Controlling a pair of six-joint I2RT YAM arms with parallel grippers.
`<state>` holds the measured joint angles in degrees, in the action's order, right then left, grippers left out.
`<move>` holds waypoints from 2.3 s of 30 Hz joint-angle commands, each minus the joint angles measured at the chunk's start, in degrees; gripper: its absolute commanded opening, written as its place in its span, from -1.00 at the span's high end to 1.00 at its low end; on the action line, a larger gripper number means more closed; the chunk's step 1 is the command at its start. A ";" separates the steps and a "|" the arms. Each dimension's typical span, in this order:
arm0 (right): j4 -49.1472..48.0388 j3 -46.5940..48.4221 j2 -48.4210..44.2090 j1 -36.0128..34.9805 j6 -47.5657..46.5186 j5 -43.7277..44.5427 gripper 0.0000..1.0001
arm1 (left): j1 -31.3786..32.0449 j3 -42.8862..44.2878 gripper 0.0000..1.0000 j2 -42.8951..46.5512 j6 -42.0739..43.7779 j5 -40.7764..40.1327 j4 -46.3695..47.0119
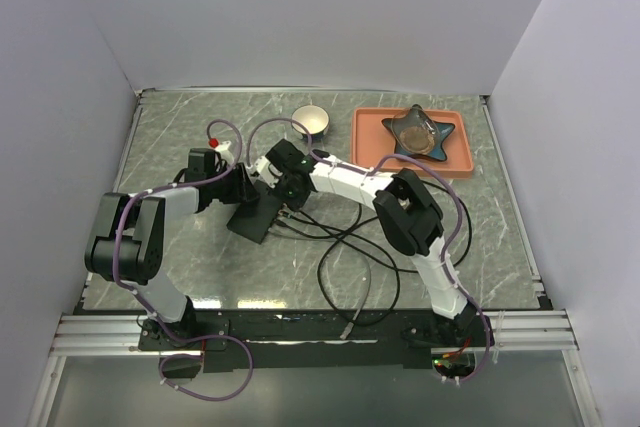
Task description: Insert the plug into the switch port
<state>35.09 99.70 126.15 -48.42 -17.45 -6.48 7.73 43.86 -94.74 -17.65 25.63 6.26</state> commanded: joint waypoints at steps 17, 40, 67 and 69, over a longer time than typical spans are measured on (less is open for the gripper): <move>-17.51 14.91 4.37 -2.20 1.72 -9.34 1.00 | 8.44 1.14 0.22 -1.33 -0.37 13.92 -0.73; -21.55 -2.38 -5.91 -2.29 4.18 -2.84 1.00 | 7.48 1.32 -0.24 3.86 -4.58 0.23 -2.22; -19.00 -11.97 -22.16 -2.20 8.05 8.77 -0.32 | -1.05 1.68 -0.99 29.68 -12.93 -16.31 -11.54; -20.15 -13.82 -26.89 -2.29 9.45 8.16 -0.47 | -1.05 -0.16 -0.93 35.13 -14.68 -15.17 -11.71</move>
<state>17.61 87.57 108.84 -50.39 -10.28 1.30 6.68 43.94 -67.44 -29.06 10.17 -4.21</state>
